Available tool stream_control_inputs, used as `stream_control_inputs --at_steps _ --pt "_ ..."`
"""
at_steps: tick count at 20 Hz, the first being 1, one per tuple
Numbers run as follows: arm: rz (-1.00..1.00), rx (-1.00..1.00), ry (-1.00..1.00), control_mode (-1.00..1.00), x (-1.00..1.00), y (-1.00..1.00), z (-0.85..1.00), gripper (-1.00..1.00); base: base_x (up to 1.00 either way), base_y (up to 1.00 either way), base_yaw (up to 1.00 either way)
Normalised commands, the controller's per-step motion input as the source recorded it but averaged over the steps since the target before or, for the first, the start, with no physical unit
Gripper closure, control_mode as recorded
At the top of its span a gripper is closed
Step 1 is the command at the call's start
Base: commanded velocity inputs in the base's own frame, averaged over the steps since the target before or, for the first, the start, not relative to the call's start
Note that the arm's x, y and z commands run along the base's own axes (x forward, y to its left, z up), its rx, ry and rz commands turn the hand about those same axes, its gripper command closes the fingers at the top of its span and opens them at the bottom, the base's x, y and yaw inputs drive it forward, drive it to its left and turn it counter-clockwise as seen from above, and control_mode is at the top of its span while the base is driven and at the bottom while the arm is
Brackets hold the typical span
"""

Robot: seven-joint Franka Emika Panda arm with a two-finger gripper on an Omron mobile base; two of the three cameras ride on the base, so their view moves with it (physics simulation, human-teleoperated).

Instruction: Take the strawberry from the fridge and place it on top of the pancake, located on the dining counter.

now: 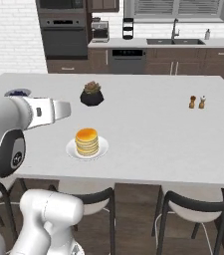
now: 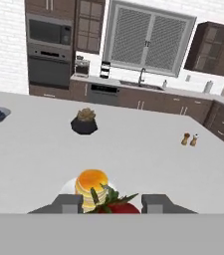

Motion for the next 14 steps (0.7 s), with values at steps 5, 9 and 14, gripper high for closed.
stream_control_inputs --at_steps 5,9,14 --pt "0.04 -0.05 0.54 -1.0 0.68 0.0 -0.04 1.0 0.14 0.0 0.01" --pt "0.06 -0.16 0.86 -1.0 0.94 0.1 -0.31 1.0 0.0 0.0 0.0" --pt "0.0 -0.07 0.52 -1.0 0.77 0.14 -0.53 1.0 0.0 0.0 0.0"
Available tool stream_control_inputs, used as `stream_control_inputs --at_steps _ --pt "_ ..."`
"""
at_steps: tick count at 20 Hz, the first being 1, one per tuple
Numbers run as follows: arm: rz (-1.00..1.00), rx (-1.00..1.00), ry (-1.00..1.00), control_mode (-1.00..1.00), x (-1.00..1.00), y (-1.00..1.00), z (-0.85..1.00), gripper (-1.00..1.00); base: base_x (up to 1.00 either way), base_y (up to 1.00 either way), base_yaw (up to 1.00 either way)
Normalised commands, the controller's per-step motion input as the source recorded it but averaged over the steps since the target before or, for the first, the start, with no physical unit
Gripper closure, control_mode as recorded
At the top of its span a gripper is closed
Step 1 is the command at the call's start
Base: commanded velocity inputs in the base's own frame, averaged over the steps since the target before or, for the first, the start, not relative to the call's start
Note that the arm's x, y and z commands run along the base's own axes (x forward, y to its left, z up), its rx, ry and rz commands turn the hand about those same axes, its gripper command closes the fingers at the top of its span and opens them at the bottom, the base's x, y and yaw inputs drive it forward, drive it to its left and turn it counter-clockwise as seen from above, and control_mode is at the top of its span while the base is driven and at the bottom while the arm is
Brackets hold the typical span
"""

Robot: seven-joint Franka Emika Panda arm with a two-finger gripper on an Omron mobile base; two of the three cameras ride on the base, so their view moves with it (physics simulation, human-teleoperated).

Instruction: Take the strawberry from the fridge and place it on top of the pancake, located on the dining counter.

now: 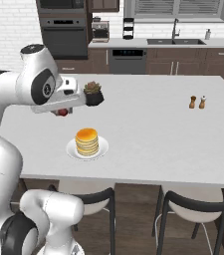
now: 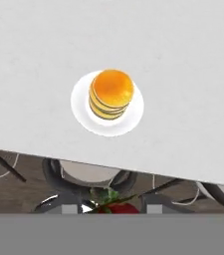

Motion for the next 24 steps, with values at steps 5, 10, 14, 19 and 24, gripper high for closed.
stream_control_inputs --at_steps 5,10,14,19,24 --pt "0.0 -0.09 0.33 -1.0 0.72 0.24 -0.77 1.0 0.0 0.0 0.0" --pt "0.0 -0.01 0.04 -1.0 0.73 0.02 -0.62 1.0 0.0 0.0 0.0" --pt "0.0 0.0 -0.01 -1.0 0.7 0.0 -0.4 1.0 0.0 0.0 0.0" --pt "0.0 0.0 -0.02 -1.0 0.54 0.0 -0.42 1.0 0.0 0.0 0.0" --pt "0.0 0.0 -0.03 -1.0 0.38 0.0 -0.52 1.0 0.0 0.0 0.0"
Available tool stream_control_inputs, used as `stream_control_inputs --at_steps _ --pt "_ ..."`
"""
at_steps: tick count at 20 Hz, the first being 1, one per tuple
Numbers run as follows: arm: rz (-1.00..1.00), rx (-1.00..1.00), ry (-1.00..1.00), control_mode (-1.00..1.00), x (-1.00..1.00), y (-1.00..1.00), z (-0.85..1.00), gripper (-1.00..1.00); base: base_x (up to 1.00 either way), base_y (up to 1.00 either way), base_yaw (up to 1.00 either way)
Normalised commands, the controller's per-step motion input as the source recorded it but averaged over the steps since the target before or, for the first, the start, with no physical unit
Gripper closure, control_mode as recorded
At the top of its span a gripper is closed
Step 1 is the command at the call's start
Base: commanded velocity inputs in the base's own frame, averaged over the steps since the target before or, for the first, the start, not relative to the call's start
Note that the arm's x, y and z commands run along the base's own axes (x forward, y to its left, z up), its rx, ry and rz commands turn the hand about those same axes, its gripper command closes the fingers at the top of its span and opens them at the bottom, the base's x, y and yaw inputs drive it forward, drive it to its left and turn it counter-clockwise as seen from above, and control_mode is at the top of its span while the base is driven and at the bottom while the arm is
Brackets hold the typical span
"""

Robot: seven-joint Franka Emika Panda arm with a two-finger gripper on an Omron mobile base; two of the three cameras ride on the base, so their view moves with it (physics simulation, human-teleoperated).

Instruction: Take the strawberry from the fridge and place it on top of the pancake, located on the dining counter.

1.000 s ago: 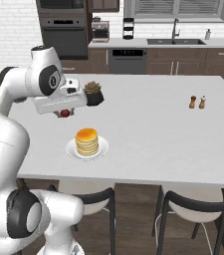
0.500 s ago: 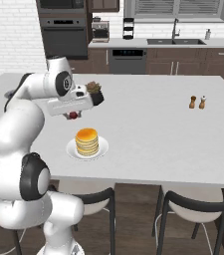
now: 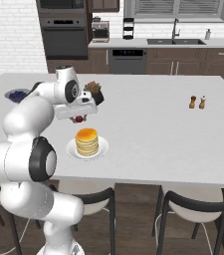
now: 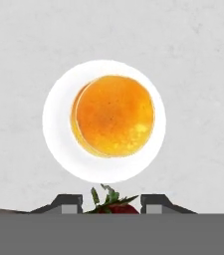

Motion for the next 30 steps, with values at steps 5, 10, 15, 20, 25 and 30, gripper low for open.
stream_control_inputs --at_steps 5,10,15,20,25,30 --pt "0.0 0.0 0.0 -1.0 0.24 0.0 -0.45 1.0 0.0 0.0 0.0" --pt "0.0 0.02 -0.03 -1.0 0.14 -0.06 -0.26 1.0 0.0 0.0 0.0" --pt "0.0 0.03 -0.06 -1.0 -0.02 -0.14 -0.12 1.0 0.0 0.0 0.0" --pt "0.0 0.0 0.0 -1.0 0.0 -0.01 -0.27 1.0 0.0 0.0 0.0" --pt "0.0 0.0 0.0 -1.0 0.0 0.05 -0.11 1.0 0.0 0.0 0.0" --pt "0.0 0.0 0.0 -1.0 0.08 0.02 -0.08 1.0 0.0 0.0 0.0"
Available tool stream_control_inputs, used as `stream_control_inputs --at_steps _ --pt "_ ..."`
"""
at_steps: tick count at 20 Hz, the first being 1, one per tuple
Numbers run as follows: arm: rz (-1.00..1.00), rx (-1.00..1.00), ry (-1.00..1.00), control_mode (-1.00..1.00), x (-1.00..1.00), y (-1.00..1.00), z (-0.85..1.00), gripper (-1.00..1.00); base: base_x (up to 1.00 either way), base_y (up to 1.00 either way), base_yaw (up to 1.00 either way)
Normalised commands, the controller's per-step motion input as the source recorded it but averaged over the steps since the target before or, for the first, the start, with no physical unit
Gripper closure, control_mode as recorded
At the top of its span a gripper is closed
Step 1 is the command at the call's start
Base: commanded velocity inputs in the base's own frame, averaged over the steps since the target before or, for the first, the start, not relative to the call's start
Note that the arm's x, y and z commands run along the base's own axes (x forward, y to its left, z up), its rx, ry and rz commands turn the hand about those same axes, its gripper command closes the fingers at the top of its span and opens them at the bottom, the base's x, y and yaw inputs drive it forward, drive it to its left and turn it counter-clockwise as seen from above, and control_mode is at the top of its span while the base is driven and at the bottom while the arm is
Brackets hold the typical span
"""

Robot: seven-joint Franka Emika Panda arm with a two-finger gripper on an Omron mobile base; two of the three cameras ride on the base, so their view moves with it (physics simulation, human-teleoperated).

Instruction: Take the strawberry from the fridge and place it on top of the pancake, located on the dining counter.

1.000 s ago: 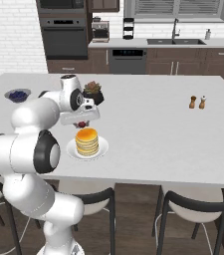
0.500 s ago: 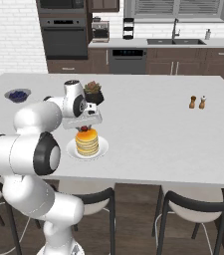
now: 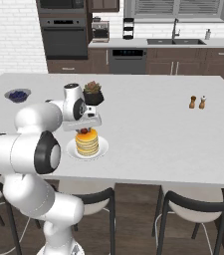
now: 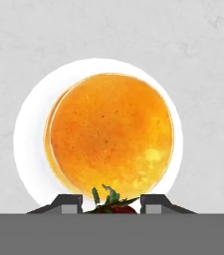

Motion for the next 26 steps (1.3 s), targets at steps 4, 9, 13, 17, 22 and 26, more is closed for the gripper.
stream_control_inputs --at_steps 4,9,13,17,22,26 --pt "0.0 0.0 0.0 -1.0 0.14 0.0 -0.06 1.0 0.0 0.0 0.0" --pt "0.0 0.0 0.0 -1.0 0.18 0.02 0.0 1.0 0.0 0.0 0.0" --pt "0.0 0.0 0.0 -1.0 0.17 0.06 -0.04 1.0 0.0 0.0 0.0" --pt "0.0 0.0 0.01 -1.0 0.13 0.06 -0.13 1.0 0.0 0.0 0.0" --pt "0.0 0.0 0.03 -1.0 0.1 0.11 -0.23 1.0 0.0 0.0 0.0" --pt "0.0 0.0 0.04 -1.0 0.0 0.02 -0.24 1.0 0.0 0.0 0.0"
